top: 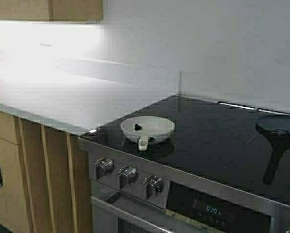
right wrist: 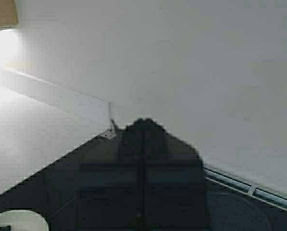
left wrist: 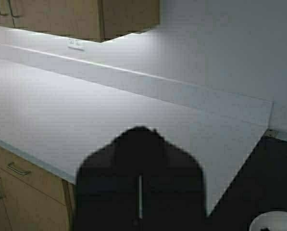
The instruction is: Wash the pan
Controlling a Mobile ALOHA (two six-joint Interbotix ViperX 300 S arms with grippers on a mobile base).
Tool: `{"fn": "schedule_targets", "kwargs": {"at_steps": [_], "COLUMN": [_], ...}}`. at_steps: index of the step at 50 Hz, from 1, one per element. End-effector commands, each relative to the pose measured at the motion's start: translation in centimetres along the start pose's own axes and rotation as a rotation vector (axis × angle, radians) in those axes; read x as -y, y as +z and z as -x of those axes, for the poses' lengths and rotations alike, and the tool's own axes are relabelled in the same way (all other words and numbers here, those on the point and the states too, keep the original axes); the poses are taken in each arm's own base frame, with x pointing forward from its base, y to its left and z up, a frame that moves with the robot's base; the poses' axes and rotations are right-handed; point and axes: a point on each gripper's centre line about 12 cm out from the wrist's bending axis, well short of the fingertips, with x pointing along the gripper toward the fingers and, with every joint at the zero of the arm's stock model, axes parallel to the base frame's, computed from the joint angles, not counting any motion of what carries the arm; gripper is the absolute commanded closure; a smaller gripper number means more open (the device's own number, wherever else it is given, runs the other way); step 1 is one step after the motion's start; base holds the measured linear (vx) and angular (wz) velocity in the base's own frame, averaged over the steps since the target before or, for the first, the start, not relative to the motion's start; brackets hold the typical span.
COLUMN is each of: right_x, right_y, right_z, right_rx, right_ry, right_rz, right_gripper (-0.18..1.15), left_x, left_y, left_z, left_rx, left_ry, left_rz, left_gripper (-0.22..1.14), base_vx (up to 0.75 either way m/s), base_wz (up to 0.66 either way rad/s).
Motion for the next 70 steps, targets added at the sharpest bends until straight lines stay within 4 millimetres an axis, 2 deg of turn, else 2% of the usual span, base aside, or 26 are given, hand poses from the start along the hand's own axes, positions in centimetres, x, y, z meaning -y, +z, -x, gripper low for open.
{"fn": "schedule_targets", "kwargs": {"at_steps": [1,5,15,19,30,37,50,70], "right_x": [-0.3,-0.2,-0.3,-0.3,-0.2,-0.2,-0.3,-0.3], "right_y": [-0.6,-0.7,-0.8,-1.0,-1.1,-1.3,-1.5,-1.5], "right_z": [-0.1,0.0,0.0,0.0,0.0,-0.1,-0.1,-0.1], "right_rx": [-0.014,-0.017,-0.017,-0.025,-0.029,-0.035,-0.041,-0.043], "right_ry": [0.013,0.011,0.013,0.013,0.012,0.012,0.014,0.014], "right_rz": [0.002,0.002,0.005,0.005,0.005,0.005,0.005,0.004], "right_gripper": [0.95,0.88,0.91,0.91,0.91,0.91,0.91,0.91], "left_x": [0.3,0.5,0.9,1.6,4.9,6.4,7.2,9.2], "left_y": [0.0,0.3,-0.4,-1.0,-3.8,-6.0,-10.2,-17.1], "left_z": [0.8,1.2,0.5,-0.3,-2.4,-3.3,-4.7,-6.5], "left_rx": [-0.026,-0.027,-0.077,-0.136,-0.285,-0.337,-0.386,-0.505], "left_ry": [-0.015,-0.025,-0.042,-0.065,-0.176,-0.205,-0.188,-0.239], "left_rz": [0.024,0.056,0.154,0.21,0.293,0.359,0.526,0.67], "left_gripper": [0.92,0.72,0.08,-0.09,-0.09,-0.09,-0.09,-0.09], "base_vx": [0.0,0.0,0.0,0.0,0.0,0.0,0.0,0.0], "base_wz": [0.0,0.0,0.0,0.0,0.0,0.0,0.0,0.0]}}
